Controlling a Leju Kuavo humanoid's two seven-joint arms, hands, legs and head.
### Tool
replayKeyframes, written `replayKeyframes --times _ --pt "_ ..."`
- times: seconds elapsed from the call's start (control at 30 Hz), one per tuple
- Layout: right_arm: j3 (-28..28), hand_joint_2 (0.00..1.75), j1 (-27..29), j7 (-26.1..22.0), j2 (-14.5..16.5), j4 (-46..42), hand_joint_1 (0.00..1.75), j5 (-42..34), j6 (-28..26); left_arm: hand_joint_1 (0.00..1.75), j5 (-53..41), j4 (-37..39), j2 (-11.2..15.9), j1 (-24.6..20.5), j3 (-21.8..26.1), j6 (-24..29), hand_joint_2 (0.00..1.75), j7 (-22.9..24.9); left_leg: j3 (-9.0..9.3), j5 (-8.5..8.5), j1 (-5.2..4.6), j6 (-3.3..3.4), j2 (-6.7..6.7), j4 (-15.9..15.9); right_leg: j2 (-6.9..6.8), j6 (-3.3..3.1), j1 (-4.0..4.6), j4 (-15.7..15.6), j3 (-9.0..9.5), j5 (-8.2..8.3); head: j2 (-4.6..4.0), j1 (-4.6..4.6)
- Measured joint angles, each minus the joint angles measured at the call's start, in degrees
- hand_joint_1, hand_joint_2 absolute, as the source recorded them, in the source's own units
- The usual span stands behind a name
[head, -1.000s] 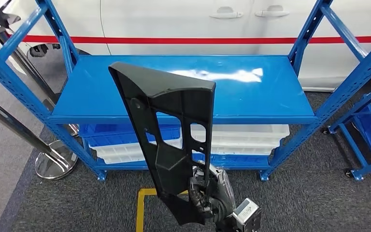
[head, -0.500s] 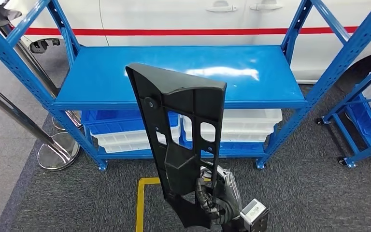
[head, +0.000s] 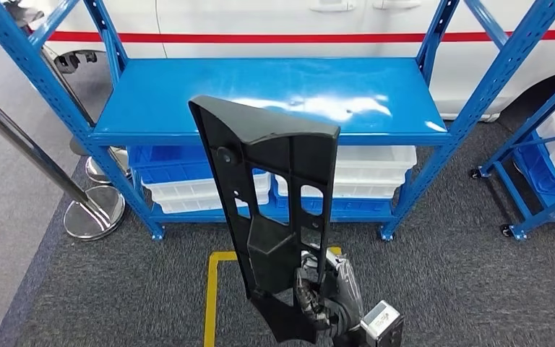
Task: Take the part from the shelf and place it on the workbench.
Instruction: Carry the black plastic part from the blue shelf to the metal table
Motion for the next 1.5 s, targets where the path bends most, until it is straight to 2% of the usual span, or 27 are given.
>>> replayKeyframes --times 0.07,0.17,0.2,0.23,0.27,0.33,0.4,0.47,0.53,0.57,0.63,0.7,0.73,0.77,0.8,0.87,0.93,0.97,1.07,1.13,1.2,1.27,1.3,1.33,1.4,1.47,1.5 --pt "-0.1 1.75 0.1 0.0 0.0 0.0 1.75 0.0 0.0 0.0 0.2 0.0 0.0 0.0 0.0 0.1 1.75 0.1 -0.82 1.21 0.23 0.84 0.24 -0.3 0.25 0.67 -0.11 1.1 -0.66 -1.69 0.0 0.01" --pt "-0.3 1.75 0.3 0.0 0.0 0.0 1.75 -0.4 0.0 0.0 0.8 0.0 0.0 0.1 -0.1 0.4 1.75 0.2 -2.84 2.96 0.28 1.7 0.57 -0.4 0.52 1.51 -0.41 9.8 -3.02 -9.77 0.0 0.01" --pt "-0.4 1.75 0.4 0.0 0.0 0.0 1.75 -0.6 0.0 0.0 1.0 0.0 0.0 0.1 -0.2 0.5 1.75 0.3 -3.57 3.47 0.24 1.73 0.61 -0.2 0.52 1.73 -0.49 13.0 -3.53 -11.29 0.0 0.01" --pt "-0.4 1.75 0.5 0.0 0.0 0.0 1.75 -0.7 0.1 0.0 1.1 0.0 0.0 0.2 -0.2 0.6 1.75 0.3 -4.33 3.94 0.22 1.69 0.63 0.0 0.52 1.87 -0.54 14.9 -3.43 -11.43 0.0 0.01" --pt "-0.5 1.75 0.5 0.0 0.0 0.0 1.75 -0.7 0.1 0.0 1.2 0.0 0.0 0.2 -0.2 0.7 1.75 0.3 -5.1 4.33 0.22 1.58 0.64 0.3 0.52 1.94 -0.58 15.0 -2.46 -10.39 0.0 0.01" --pt "-0.6 1.75 0.6 0.0 0.0 0.0 1.75 -0.8 0.1 0.0 1.2 0.0 0.0 0.2 -0.3 0.7 1.75 0.4 -6.57 4.88 0.24 1.27 0.59 1.2 0.52 1.77 -0.63 9.3 2.29 -7.41 0.0 0.0" --pt "-0.7 1.75 0.5 0.0 0.0 0.0 1.75 -0.8 0.1 0.0 1.2 0.0 -0.1 0.2 -0.3 0.8 1.75 0.4 -7.7 5.32 0.1 0.74 0.54 2.0 0.61 1.16 -0.4 1.8 7.05 -6.94 0.0 0.0" --pt "-0.7 1.75 0.6 0.0 0.0 0.0 1.75 -0.9 0.1 0.0 1.3 0.0 -0.1 0.3 -0.4 0.8 1.75 0.5 -8.26 5.93 0.0 0.09 0.51 2.4 0.71 0.44 -0.07 -0.9 8.23 -7.53 0.0 -0.01" --pt "-0.7 1.75 0.7 0.0 0.0 0.0 1.75 -0.9 0.1 0.0 1.3 0.0 -0.1 0.3 -0.4 0.8 1.75 0.5 -8.64 6.16 0.04 -0.59 0.44 2.5 0.64 -0.48 -0.19 -1.0 7.57 -6.82 0.0 -0.02" --pt "-0.8 1.75 0.7 0.0 0.0 0.0 1.75 -0.9 0.1 0.0 1.4 0.0 -0.1 0.4 -0.4 0.8 1.75 0.5 -9.12 5.15 0.09 -0.95 0.37 3.3 0.55 -1.07 -0.3 -1.1 7.14 -6.34 0.0 -0.02" --pt "-0.8 1.75 0.7 0.0 0.0 0.0 1.75 -0.9 0.1 0.0 1.5 0.0 -0.1 0.4 -0.5 0.8 1.75 0.5 -10.78 0.62 0.29 -1.57 0.25 8.0 0.33 -1.97 -0.4 -1.2 6.07 -5.33 0.0 -0.01" --pt "-0.8 1.75 0.7 0.0 0.0 0.0 1.75 -1.1 0.2 0.0 1.5 0.0 -0.1 0.4 -0.5 0.7 1.75 0.5 -12.7 -3.82 0.43 -2.03 0.25 15.1 0.37 -2.23 -0.25 -1.1 4.7 -4.47 0.0 -0.01" --pt "-0.8 1.75 0.7 0.0 0.0 0.0 1.75 -1.5 0.4 0.0 1.5 0.0 -0.1 0.4 -0.5 0.7 1.75 0.5 -13.06 -4.48 0.48 -2.14 0.25 17.7 0.51 -2.18 -0.19 -0.9 3.98 -4.09 0.0 -0.01" --pt "-0.9 1.75 0.8 0.0 0.0 0.0 1.75 -2.2 0.9 0.0 1.4 0.0 -0.1 0.4 -0.5 0.6 1.75 0.5 -12.61 -3.83 0.5 -2.15 0.22 18.5 0.74 -2.09 -0.15 -0.7 3.25 -3.75 0.0 -0.01" --pt "-0.9 1.75 0.8 0.0 0.0 0.0 1.75 -3.1 1.5 0.0 1.3 0.0 -0.1 0.4 -0.5 0.6 1.75 0.4 -11.22 -2.23 0.51 -2.05 0.1 17.3 1.1 -1.95 -0.14 -0.5 2.59 -3.46 0.0 -0.01" --pt "-1.1 1.75 0.9 -0.3 0.0 0.0 1.75 -5.1 2.8 0.0 1.2 0.0 -0.1 0.4 -0.5 0.5 1.75 0.0 -6.11 0.76 0.52 -1.45 -1.38 9.9 1.83 -1.64 -0.14 0.0 1.58 -2.89 0.0 -0.01" --pt "-1.3 1.75 0.8 -0.7 0.0 0.0 1.75 -6.6 3.7 0.0 1.1 0.0 0.0 0.3 -0.4 0.5 1.75 -0.4 -1.73 0.91 0.49 -0.86 -3.54 2.8 2.64 -1.12 -0.16 0.2 0.97 -2.24 0.0 -0.01" --pt "-1.4 1.75 0.9 -0.8 0.0 0.0 1.75 -7.0 4.0 0.0 1.1 0.0 0.0 0.3 -0.4 0.4 1.75 -0.5 -0.84 0.35 0.41 -0.7 -4.07 1.2 3.08 -0.77 -0.22 0.2 0.72 -1.84 0.0 -0.01" --pt "-1.8 1.75 1.3 -1.0 0.0 0.0 1.75 -7.8 4.2 0.0 0.9 0.0 -0.1 0.0 -0.1 0.4 1.75 -0.7 -0.76 0.77 0.61 -0.07 -2.52 0.0 3.78 0.31 -0.22 0.4 -0.04 -1.32 0.0 0.01" --pt "-2.1 1.75 1.7 -1.0 0.0 0.1 1.75 -8.1 4.2 0.0 0.9 0.0 -0.1 -0.1 0.0 0.4 1.75 -0.8 -1.08 1.42 0.94 0.68 -1.07 -0.5 2.46 0.76 -0.08 3.8 -1.71 -3.85 0.0 0.03" --pt "-2.3 1.75 2.2 -1.1 0.0 0.2 1.75 -8.3 4.1 0.0 0.9 0.0 -0.2 0.0 0.0 0.4 1.75 -0.9 -1.53 1.65 0.79 0.97 0.4 -0.5 1.36 1.1 -0.19 11.3 -4.79 -8.06 0.0 0.03" --pt "-2.7 1.75 3.1 -1.3 0.0 0.2 1.75 -8.6 3.9 0.0 1.0 0.0 -0.2 0.0 0.1 0.4 1.75 -0.9 -1.82 1.69 0.73 0.98 1.82 -0.2 1.11 1.41 -0.42 16.0 -6.2 -9.61 0.0 0.04" --pt "-3.0 1.75 3.6 -1.3 0.0 0.2 1.75 -8.8 3.8 0.0 1.1 0.0 -0.2 0.0 0.1 0.4 1.75 -0.9 -1.83 1.63 0.72 0.9 2.44 -0.1 0.91 1.48 -0.51 15.2 -5.26 -8.73 0.0 0.04" --pt "-3.2 1.75 3.9 -1.3 0.0 0.3 1.75 -8.9 3.7 0.0 1.1 0.0 -0.2 -0.1 0.1 0.5 1.75 -0.9 -1.77 1.51 0.72 0.77 3.03 0.0 0.5 1.46 -0.58 12.2 -3.27 -7.06 0.0 0.04" --pt "-3.5 1.75 4.4 -1.4 0.0 0.3 1.75 -8.9 3.7 0.0 1.2 0.0 -0.2 -0.1 0.1 0.5 1.75 -0.9 -1.68 1.09 0.55 0.31 4.06 0.5 -1.92 1.05 -0.26 4.3 1.14 -4.51 0.0 0.04" --pt "-3.6 1.75 4.5 -1.4 0.0 0.3 1.75 -8.9 3.7 0.0 1.2 0.0 -0.2 -0.1 0.1 0.6 1.75 -0.9 -1.81 0.73 0.18 -0.17 5.05 0.9 -3.8 0.18 0.26 0.7 2.72 -4.11 0.0 0.02" --pt "-3.7 1.75 4.7 -1.5 0.0 0.3 1.75 -8.9 3.7 0.0 1.2 0.0 -0.2 -0.1 0.1 0.6 1.75 -0.9 -1.87 0.64 0.0 -0.35 5.61 1.1 -3.77 -0.24 0.49 0.7 2.54 -4.17 0.0 0.01"
